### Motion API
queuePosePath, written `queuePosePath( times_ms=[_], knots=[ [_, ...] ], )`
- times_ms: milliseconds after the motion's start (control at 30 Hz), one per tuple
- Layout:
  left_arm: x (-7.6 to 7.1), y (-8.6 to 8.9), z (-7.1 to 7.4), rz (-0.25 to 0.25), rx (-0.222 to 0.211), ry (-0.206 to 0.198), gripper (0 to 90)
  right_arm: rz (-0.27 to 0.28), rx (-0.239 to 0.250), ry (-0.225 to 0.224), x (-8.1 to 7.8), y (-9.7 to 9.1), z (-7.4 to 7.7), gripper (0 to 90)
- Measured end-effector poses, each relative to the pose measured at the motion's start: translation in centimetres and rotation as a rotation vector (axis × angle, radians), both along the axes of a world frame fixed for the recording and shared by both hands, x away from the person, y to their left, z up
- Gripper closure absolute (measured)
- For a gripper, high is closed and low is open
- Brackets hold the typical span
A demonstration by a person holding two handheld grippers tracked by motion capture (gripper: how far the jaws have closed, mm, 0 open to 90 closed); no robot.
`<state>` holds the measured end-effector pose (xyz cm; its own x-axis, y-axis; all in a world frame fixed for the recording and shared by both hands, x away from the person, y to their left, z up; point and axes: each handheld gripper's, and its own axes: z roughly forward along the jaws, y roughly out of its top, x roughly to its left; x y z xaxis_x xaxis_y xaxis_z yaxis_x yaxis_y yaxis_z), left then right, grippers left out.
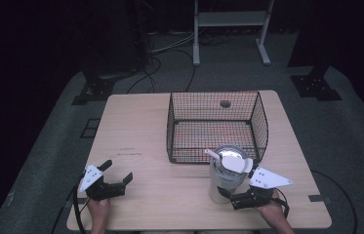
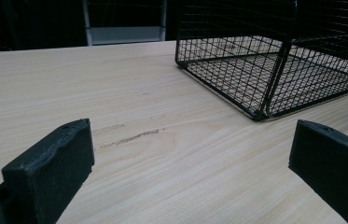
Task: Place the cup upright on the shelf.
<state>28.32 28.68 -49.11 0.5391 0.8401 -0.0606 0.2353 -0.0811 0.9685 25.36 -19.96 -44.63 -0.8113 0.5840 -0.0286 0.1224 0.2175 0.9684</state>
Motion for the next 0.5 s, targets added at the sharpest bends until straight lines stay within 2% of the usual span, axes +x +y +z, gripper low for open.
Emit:
queuePosePath(
  times_ms=[67, 333, 500],
  knots=[
    [0.0, 0.0, 0.0, 0.000, 0.001, 0.000, 0.0, 0.009, 0.019, -0.005, 0.0, -0.1, 0.7, 8.0],
    [0.0, 0.0, 0.0, 0.000, 0.001, 0.000, 0.0, 0.015, 0.035, -0.013, 0.2, -0.3, 2.2, 7.9],
    [0.0, 0.0, 0.0, 0.000, 0.003, 0.002, 0.0, 0.012, 0.027, -0.024, 0.7, -0.3, 3.4, 7.9]
  ],
)
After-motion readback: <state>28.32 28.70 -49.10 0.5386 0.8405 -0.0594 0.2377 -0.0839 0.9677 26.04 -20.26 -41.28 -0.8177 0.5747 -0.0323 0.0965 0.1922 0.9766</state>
